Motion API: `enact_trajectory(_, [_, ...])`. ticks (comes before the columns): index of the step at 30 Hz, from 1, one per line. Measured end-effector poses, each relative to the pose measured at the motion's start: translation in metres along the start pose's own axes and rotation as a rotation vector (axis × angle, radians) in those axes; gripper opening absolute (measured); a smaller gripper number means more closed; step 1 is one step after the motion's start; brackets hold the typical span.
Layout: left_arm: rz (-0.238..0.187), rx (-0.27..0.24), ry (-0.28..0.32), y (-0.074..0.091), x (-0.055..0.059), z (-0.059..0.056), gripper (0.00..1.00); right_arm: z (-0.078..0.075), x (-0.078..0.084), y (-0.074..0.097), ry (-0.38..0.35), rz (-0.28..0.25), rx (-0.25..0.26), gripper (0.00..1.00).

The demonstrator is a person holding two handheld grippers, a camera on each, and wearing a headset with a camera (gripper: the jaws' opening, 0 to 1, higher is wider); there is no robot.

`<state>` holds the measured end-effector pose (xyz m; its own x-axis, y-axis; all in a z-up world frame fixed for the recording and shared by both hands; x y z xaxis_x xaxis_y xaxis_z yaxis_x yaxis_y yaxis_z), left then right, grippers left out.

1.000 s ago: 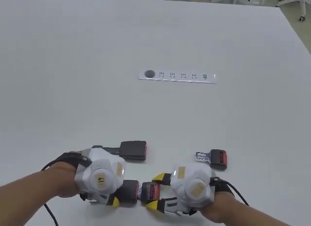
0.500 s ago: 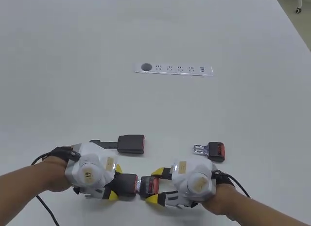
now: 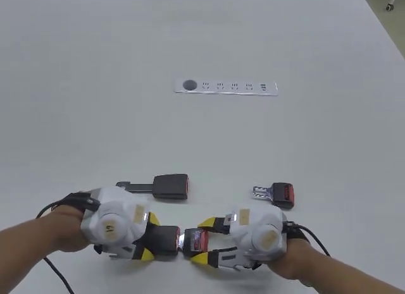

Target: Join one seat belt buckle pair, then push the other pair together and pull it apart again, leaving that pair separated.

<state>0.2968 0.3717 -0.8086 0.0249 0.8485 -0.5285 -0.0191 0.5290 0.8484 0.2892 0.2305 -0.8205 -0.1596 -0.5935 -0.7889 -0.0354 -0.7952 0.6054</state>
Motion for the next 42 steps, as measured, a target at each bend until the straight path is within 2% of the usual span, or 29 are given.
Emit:
enact_trajectory(8, [-0.053,-0.017,-0.020,0.0016,0.0028,-0.0017,0.33,0.0000,0.0014,-0.0006,0.014,-0.022,0.000,0.34])
enact_trajectory(17, [-0.087,-0.015,0.016,0.0010,0.0044,-0.0006,0.33,-0.0009,0.0017,-0.0008,0.011,-0.034,0.001,0.34])
enact_trajectory(30, [-0.079,-0.016,0.024,0.0013,0.0051,-0.0006,0.33,-0.0004,0.0016,-0.0018,0.003,-0.042,0.007,0.35])
enact_trajectory(34, [-0.059,-0.006,0.016,0.0006,0.0034,-0.0005,0.34,0.0003,-0.0004,-0.0025,0.019,-0.021,0.007,0.35])
enact_trajectory(39, [-0.051,-0.025,0.019,0.0006,0.0022,-0.0031,0.34,0.0008,-0.0011,-0.0024,0.015,-0.005,0.015,0.36])
enact_trajectory(40, [-0.050,-0.030,0.021,0.0006,0.0019,-0.0034,0.34,0.0013,-0.0013,-0.0024,0.013,-0.003,0.019,0.37])
enact_trajectory(42, [-0.035,-0.043,0.063,0.0011,0.0024,-0.0036,0.34,0.0029,-0.0023,-0.0029,0.012,0.008,0.035,0.37])
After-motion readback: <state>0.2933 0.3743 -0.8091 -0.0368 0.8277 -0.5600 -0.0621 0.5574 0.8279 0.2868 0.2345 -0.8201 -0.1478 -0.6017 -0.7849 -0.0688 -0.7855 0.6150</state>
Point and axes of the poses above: the centre of the closed fingertips' face, and the gripper's own axes: y roughly backward along the fingers, z roughly to its left, x roughly out of its underside, the point moved 6 cm from there along y, roughly backward along the fingers, and after that the axes turned 2 degrees about -x, right-handed, at the moved point
